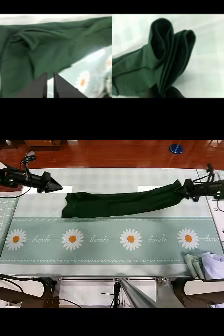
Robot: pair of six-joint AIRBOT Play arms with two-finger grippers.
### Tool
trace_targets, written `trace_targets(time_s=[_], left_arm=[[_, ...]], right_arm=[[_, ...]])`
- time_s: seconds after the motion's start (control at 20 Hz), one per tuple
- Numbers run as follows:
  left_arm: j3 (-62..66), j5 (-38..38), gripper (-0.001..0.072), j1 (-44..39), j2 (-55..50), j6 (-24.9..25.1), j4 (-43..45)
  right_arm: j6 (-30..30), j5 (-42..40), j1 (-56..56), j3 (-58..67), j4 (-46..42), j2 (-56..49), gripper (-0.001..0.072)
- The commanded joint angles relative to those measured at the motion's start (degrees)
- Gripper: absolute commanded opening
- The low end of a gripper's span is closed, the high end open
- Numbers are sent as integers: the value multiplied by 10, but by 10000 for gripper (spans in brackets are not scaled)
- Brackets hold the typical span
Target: Fold the shirts.
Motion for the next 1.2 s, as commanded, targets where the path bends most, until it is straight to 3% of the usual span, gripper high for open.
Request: trace_targets(time_s=[0.0,0.05,0.1,0.35,0.6,1.15], left_arm=[[1,-7,110,-48,0,-9,-92],[1,-6,99,-67,1,-9,-109],[1,-5,19,-88,0,-8,-116],[0,25,18,-205,0,-27,-115],[0,129,19,-311,-9,-54,-115],[1,183,18,-426,-85,-94,-120]], right_arm=[[6,47,-6,0,-9,56,27],[6,59,-5,0,-9,66,27],[8,70,-5,0,-10,75,27],[15,101,-5,0,-11,131,27],[21,144,-5,0,-43,184,27],[38,181,-5,0,-65,292,28]])
